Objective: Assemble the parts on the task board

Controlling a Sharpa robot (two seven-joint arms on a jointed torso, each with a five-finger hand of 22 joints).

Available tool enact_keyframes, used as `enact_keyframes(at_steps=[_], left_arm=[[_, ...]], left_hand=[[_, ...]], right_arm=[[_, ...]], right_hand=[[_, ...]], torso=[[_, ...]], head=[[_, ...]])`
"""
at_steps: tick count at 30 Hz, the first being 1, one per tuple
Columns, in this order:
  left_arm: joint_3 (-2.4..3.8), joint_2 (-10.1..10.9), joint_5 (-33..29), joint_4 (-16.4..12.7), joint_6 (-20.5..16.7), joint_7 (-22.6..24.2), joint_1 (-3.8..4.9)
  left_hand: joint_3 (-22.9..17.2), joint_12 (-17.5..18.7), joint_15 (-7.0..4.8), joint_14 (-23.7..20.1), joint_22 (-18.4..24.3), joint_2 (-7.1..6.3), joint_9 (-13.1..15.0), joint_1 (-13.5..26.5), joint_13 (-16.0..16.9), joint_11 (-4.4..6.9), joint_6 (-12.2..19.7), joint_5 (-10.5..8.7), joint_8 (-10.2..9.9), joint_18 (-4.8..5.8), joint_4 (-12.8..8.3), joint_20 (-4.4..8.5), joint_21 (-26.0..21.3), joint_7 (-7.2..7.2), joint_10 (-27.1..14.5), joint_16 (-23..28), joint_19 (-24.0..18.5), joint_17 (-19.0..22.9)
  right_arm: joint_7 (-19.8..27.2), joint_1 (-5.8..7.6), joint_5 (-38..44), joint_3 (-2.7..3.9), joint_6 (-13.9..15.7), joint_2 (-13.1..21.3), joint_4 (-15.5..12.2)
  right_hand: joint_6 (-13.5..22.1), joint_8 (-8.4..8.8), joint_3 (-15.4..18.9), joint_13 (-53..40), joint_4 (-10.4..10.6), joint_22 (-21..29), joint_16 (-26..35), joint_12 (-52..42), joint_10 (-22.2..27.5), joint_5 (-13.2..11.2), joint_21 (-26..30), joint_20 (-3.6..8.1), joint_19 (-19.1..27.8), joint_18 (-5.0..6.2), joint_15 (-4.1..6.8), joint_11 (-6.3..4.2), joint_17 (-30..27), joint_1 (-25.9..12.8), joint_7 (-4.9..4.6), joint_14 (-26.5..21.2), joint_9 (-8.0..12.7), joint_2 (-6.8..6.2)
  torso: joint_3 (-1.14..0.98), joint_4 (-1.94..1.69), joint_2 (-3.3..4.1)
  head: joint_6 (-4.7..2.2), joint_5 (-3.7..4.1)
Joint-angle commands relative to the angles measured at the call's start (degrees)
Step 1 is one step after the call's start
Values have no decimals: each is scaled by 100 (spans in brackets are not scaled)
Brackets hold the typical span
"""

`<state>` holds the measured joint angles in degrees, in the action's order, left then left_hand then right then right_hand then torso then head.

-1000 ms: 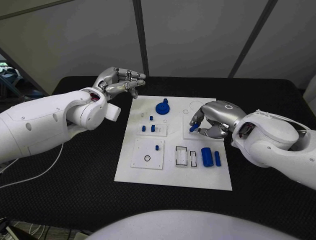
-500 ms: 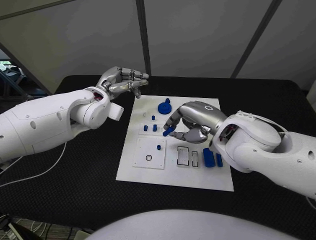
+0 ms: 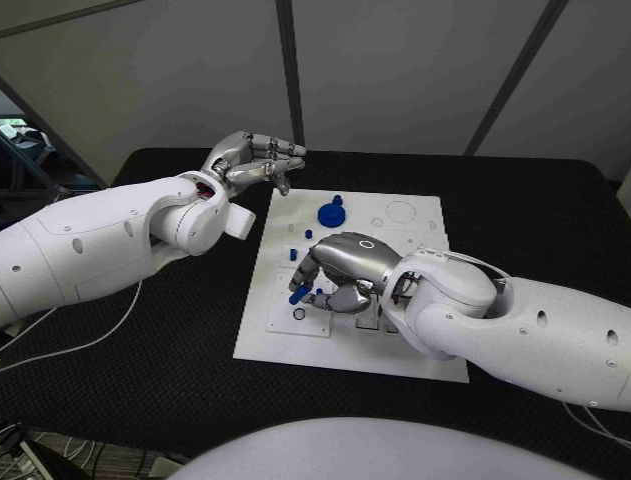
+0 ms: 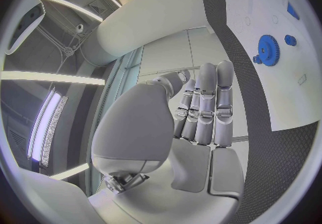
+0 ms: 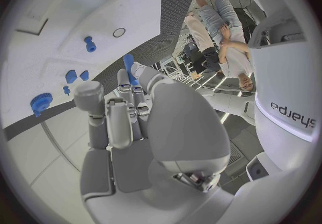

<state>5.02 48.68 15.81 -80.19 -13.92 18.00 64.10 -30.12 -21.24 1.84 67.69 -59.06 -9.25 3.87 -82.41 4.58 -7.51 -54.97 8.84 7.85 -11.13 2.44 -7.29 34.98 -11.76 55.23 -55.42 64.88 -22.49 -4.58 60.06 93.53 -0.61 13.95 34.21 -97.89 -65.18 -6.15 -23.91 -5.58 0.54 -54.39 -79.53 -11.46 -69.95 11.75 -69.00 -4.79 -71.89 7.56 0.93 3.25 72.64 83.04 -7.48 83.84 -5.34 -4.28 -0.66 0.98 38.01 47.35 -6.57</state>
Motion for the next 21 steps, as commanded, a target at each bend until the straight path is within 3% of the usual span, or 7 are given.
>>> enact_keyframes(at_steps=[1, 8, 21], left_arm=[[4, -8, -22, 4, 69, 30, 9], [4, -14, -22, 7, 91, 13, 10], [5, -15, -22, 19, 92, 3, 10]], left_hand=[[7, -14, 26, -5, -7, 9, 0, 30, -6, 2, 48, -12, 23, 67, -24, -19, -28, 0, -36, -3, -20, 5], [7, -14, 26, -5, -7, 9, 0, 30, -6, 2, 48, -12, 23, 67, -24, -19, -28, 0, -36, -3, -20, 5], [9, -21, 27, -7, -7, 10, 1, 38, -7, 2, 48, -13, 28, 67, -22, -21, -30, 1, -42, -4, -21, 9]], right_arm=[[95, 3, 131, -41, -236, -67, 99], [45, -6, 273, -84, -331, -172, 273], [-169, -8, 519, -99, -695, -244, 343]], right_hand=[[-16, -40, -46, -7, 0, 7, 0, 15, -30, 29, 5, 1, -4, -64, 29, 11, -5, -8, -12, 305, -28, 19], [-10, -33, -39, -11, 0, 17, 4, 31, -26, 23, 11, -3, 7, -63, 23, 17, -11, -35, -17, 303, -26, 4], [-21, -32, -19, -28, 15, -5, 4, 53, -44, 72, -4, -11, 4, -66, 19, 16, -17, -110, -13, 302, -28, -21]], torso=[[-5, 6, -3], [-8, 4, -4], [-5, 9, 1]], head=[[8, -24], [11, -24], [33, -26]])
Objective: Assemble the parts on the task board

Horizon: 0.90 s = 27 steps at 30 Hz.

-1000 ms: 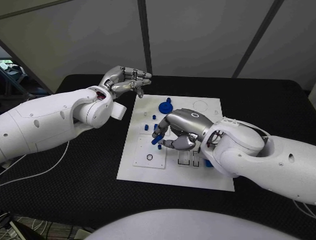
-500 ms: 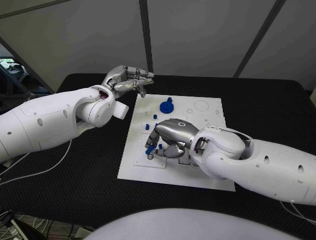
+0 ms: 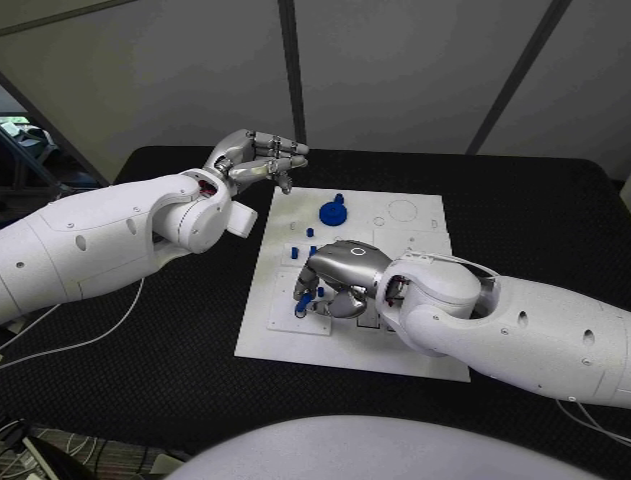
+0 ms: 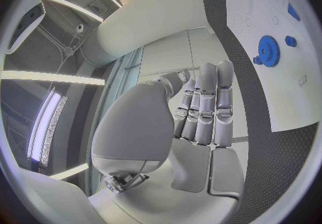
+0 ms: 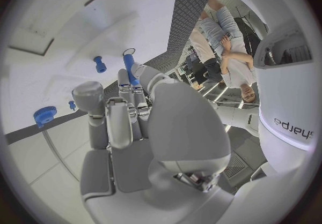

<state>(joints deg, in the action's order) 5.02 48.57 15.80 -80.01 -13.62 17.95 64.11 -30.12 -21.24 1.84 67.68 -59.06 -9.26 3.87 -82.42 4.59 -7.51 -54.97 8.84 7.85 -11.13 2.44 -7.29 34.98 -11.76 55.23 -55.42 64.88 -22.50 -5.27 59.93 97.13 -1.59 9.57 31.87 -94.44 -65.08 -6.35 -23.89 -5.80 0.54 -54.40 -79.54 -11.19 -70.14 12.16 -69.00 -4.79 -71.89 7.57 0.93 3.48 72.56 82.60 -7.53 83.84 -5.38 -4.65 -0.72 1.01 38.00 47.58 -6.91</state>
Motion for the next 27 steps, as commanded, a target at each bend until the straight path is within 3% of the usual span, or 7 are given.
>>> enact_keyframes(at_steps=[1, 12, 27], left_arm=[[4, -5, -22, 1, 62, 7, 9], [4, -11, -22, 5, 65, 6, 9], [3, -10, -22, 12, 74, 0, 9]], left_hand=[[9, -21, 27, -7, -7, 10, 0, 39, -7, 2, 48, -13, 28, 67, -22, -21, -30, 1, -42, -4, -21, 10], [9, -21, 27, -7, -7, 10, 0, 39, -7, 2, 48, -13, 28, 67, -22, -21, -30, 1, -42, -4, -21, 10], [9, -21, 27, -7, -7, 10, 0, 39, -7, 2, 48, -13, 28, 67, -22, -21, -30, 1, -42, -4, -21, 10]], right_arm=[[-107, 5, 162, -2, -282, -12, -3], [-144, 5, 172, -9, -416, -44, 8], [-117, 4, 210, -71, -402, -24, -87]], right_hand=[[-31, -11, -21, -5, 15, -4, 4, 27, -25, 30, -4, -11, 4, -66, 19, -6, -9, -66, -9, 302, -24, 16], [-36, -13, -19, -9, 19, -13, 0, 30, -30, 33, -9, -12, 1, -68, 19, -8, -2, -78, -6, 303, -25, 19], [-45, -17, -18, -13, 20, -12, -1, 33, -38, 27, -8, -13, 4, -67, 20, -12, -3, -87, 0, 303, -27, 22]], torso=[[0, 5, 1], [2, -5, 3], [1, 5, 1]], head=[[14, 7], [22, 0], [57, -34]])
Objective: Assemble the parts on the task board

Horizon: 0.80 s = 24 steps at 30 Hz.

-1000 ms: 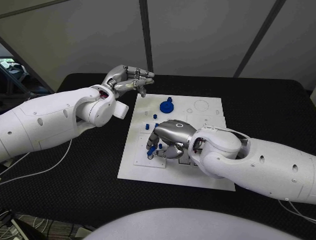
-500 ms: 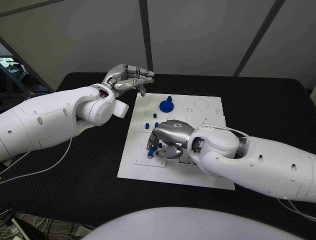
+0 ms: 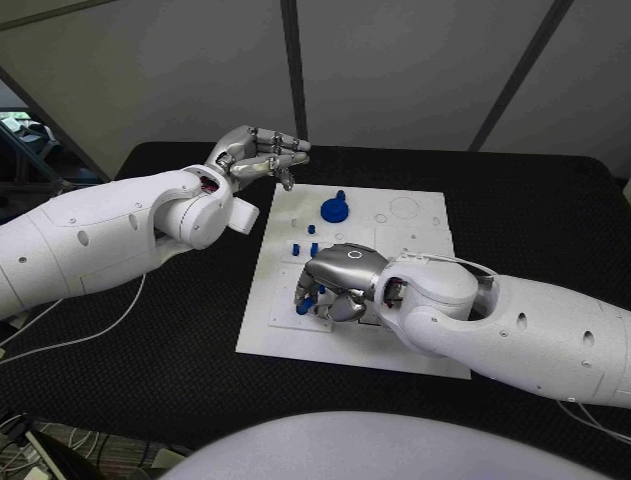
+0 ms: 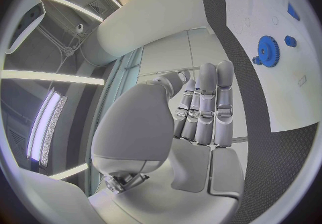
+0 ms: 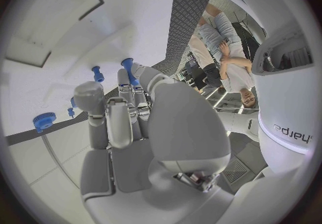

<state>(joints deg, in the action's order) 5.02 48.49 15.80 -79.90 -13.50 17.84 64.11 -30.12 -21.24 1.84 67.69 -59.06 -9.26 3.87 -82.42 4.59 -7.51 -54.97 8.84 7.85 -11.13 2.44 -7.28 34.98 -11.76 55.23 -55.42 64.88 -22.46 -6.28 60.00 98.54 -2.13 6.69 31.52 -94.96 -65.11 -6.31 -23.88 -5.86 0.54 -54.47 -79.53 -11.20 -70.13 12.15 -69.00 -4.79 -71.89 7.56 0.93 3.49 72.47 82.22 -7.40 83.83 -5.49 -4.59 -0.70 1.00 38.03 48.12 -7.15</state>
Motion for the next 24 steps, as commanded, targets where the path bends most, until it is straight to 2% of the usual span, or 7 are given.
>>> enact_keyframes(at_steps=[1, 8, 11, 13, 17, 24], left_arm=[[4, -2, -22, 2, 62, 11, 9], [4, -6, -22, 5, 66, 11, 8], [4, -5, -22, 4, 66, 10, 8], [4, -2, -22, 2, 67, 9, 8], [4, 5, -22, -3, 70, 3, 8], [4, 4, -22, -1, 79, -6, 8]], left_hand=[[9, -21, 27, -7, -7, 10, 0, 39, -8, 2, 48, -13, 28, 67, -22, -21, -30, 1, -42, -4, -21, 6], [9, -21, 27, -7, -7, 10, 0, 39, -8, 2, 48, -13, 28, 67, -22, -21, -30, 1, -42, -4, -21, 6], [9, -21, 27, -7, -7, 10, 0, 39, -8, 2, 48, -13, 28, 67, -22, -21, -30, 1, -42, -4, -21, 6], [9, -21, 27, -7, -7, 10, 0, 39, -8, 2, 48, -13, 28, 67, -22, -21, -30, 1, -42, -4, -21, 6], [9, -21, 27, -7, -7, 10, 0, 39, -8, 2, 48, -13, 28, 67, -22, -21, -30, 1, -42, -4, -21, 6], [9, -21, 27, -7, -7, 10, 0, 39, -8, 2, 48, -13, 28, 67, -22, -21, -30, 1, -42, -4, -21, 6]], right_arm=[[-20, -3, 75, -17, -112, 11, -38], [-69, -3, 144, -20, -1, -10, -14], [-56, -3, 146, -21, 87, -30, 8], [-49, -3, 146, -22, 140, -46, 22], [-40, -2, 146, -29, 216, -70, 41], [32, -2, 134, -42, 282, -87, 48]], right_hand=[[-43, -21, -19, -8, 20, -5, -1, 33, -39, 29, -8, -13, 4, -66, 21, -14, 6, -49, -12, 303, -17, 16], [-5, 3, -8, -9, 21, 82, 15, 65, -11, 10, 46, -15, 56, -49, 17, -6, -20, -79, -23, 296, -8, -6], [339, 213, -31, 85, 67, 237, 13, 333, 405, -24, 152, -71, 162, -34, -93, 132, -14, -187, -167, 290, 81, -77], [637, 293, -1, 168, 110, 384, 28, 505, 707, 2, 255, -143, 258, -11, -178, 230, -43, -299, -213, 280, 152, -199], [989, 285, 114, 217, 136, 626, 117, 618, 1033, -34, 432, -221, 404, 48, -221, 281, -188, -392, -197, 232, 181, -328], [1080, 274, 206, 215, 132, 762, 211, 613, 1178, -53, 536, -246, 480, 73, -235, 300, -336, -401, -156, 185, 170, -347]], torso=[[-1, 6, -2], [0, 1, -2], [3, 4, -5], [5, 1, -4], [7, -1, -1], [4, 2, -3]], head=[[3, -10], [-7, -12], [-7, -13], [-11, -11], [-12, -15], [-7, -20]])
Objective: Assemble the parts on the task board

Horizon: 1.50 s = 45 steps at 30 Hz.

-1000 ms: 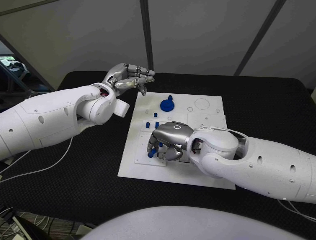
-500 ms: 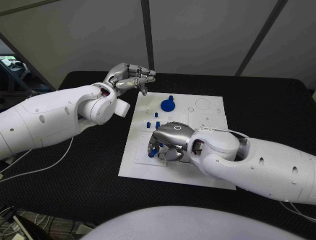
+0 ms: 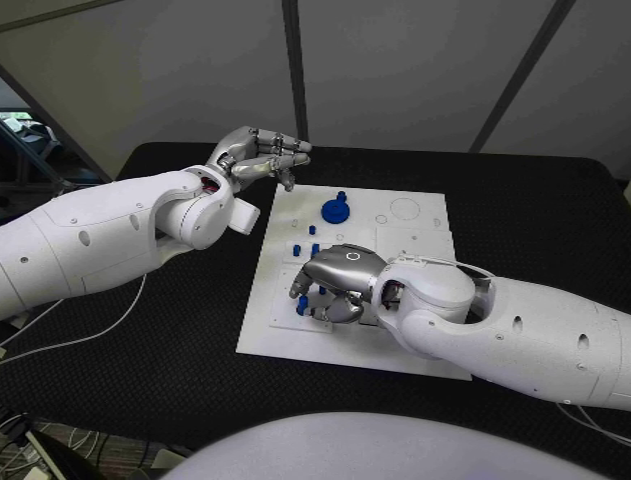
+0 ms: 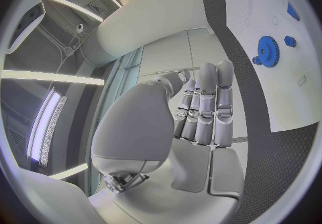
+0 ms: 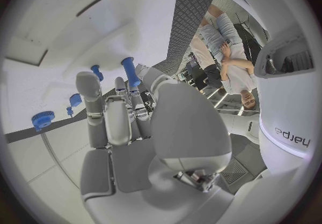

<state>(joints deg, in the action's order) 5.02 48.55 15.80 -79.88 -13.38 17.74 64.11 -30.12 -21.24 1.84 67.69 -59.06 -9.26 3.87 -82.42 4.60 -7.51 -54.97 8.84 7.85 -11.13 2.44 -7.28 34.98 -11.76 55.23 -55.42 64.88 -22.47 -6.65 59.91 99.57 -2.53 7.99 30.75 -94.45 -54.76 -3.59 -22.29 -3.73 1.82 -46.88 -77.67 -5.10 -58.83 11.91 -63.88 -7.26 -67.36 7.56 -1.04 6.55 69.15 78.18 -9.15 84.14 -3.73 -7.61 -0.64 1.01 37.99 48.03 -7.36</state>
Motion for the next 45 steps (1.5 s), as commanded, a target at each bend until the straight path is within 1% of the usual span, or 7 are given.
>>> enact_keyframes(at_steps=[1, 19, 25, 27, 30, 33, 45], left_arm=[[4, -5, -21, -2, 69, 1, 8], [3, 10, -21, 5, 80, -8, 8], [-1, 28, -21, 23, 69, -4, 3], [-4, 24, -21, 29, 79, 2, 2], [-10, 25, -21, 40, 106, 19, -7], [-15, 26, -21, 54, 112, 33, -29], [-19, 39, -21, 56, 113, 57, -77]], left_hand=[[9, -21, 27, -7, -7, 10, 0, 39, -8, 2, 47, -13, 28, 67, -22, -21, -30, 1, -42, -4, -21, 6], [12, -35, 28, -10, -6, 11, 1, 51, -10, 2, 52, -13, 35, 67, -22, -23, -33, 2, -56, -5, -24, 15], [12, -35, 28, -10, -6, 11, 1, 51, -10, 2, 52, -13, 35, 67, -22, -23, -33, 2, -56, -5, -24, 15], [12, -38, 28, -11, -6, 11, 1, 53, -11, 1, 53, -13, 37, 66, -23, -24, -34, 2, -60, -6, -24, 17], [13, -40, 28, -12, -6, 10, 2, 55, -11, 1, 52, -13, 39, 67, -23, -24, -34, 3, -62, -6, -25, 18], [13, -40, 28, -12, -6, 10, 2, 55, -11, 1, 52, -13, 39, 67, -23, -24, -34, 3, -62, -6, -25, 18], [17, -42, 29, -13, -6, 5, 2, 60, -12, 1, 51, -14, 42, 67, -24, -25, -35, 3, -66, -6, -26, 20]], right_arm=[[77, 6, 30, -3, 160, -12, -3], [176, -13, -442, 4, 1146, 791, -619], [-629, -11, -1602, 274, 1897, 1797, -1107], [-822, -10, -1819, 311, 1879, 2064, -1201], [-1072, -10, -2022, 342, 1747, 2404, -1342], [-1322, -12, -2071, 357, 1610, 2670, -1493], [-2230, -132, -1548, 349, 1017, 2973, -1615]], right_hand=[[46, 2, 48, 2, 4, 3, 24, 3, 49, -30, 24, 0, 27, 73, -39, -6, -4, 4, 20, 155, -5, -45], [109, -9, 204, -44, 67, -35, 48, -247, -106, -73, 12, 8, -36, 67, -13, -47, -56, -64, -25, 155, -18, -11], [-162, -201, 542, -469, 350, -700, -200, -1194, -1457, -231, -438, 115, -472, -50, 133, -256, 291, -377, 13, 270, -92, -27], [-301, -318, 747, -827, 428, -948, -304, -1713, -1856, -122, -607, 211, -623, -97, 239, -380, 435, -475, 126, 310, -130, -63], [-456, -572, 1117, -4631, 538, -1379, -592, -5254, -2260, 18, -903, 401, -860, -173, 376, -541, 861, -445, 341, 388, -234, 63], [-450, -803, 1536, -6330, 776, -1553, -764, -6720, -2237, 105, -1008, 352, -918, -219, 348, -532, 1143, -555, 316, 422, -363, 150], [-256, -1194, 2374, -7159, 1286, -1868, -985, -7292, -2298, 464, -1199, 346, -1047, -264, 348, -503, 1545, -692, 302, 484, -647, 217]], torso=[[-2, 1, 0], [-10, 21, -17], [-14, 84, -60], [-12, 105, -82], [-19, 145, -107], [-29, 175, -134], [-19, 174, -146]], head=[[2, 1], [-41, 80], [-117, 153], [-115, 231], [-106, 302], [-108, 374], [-83, 535]])
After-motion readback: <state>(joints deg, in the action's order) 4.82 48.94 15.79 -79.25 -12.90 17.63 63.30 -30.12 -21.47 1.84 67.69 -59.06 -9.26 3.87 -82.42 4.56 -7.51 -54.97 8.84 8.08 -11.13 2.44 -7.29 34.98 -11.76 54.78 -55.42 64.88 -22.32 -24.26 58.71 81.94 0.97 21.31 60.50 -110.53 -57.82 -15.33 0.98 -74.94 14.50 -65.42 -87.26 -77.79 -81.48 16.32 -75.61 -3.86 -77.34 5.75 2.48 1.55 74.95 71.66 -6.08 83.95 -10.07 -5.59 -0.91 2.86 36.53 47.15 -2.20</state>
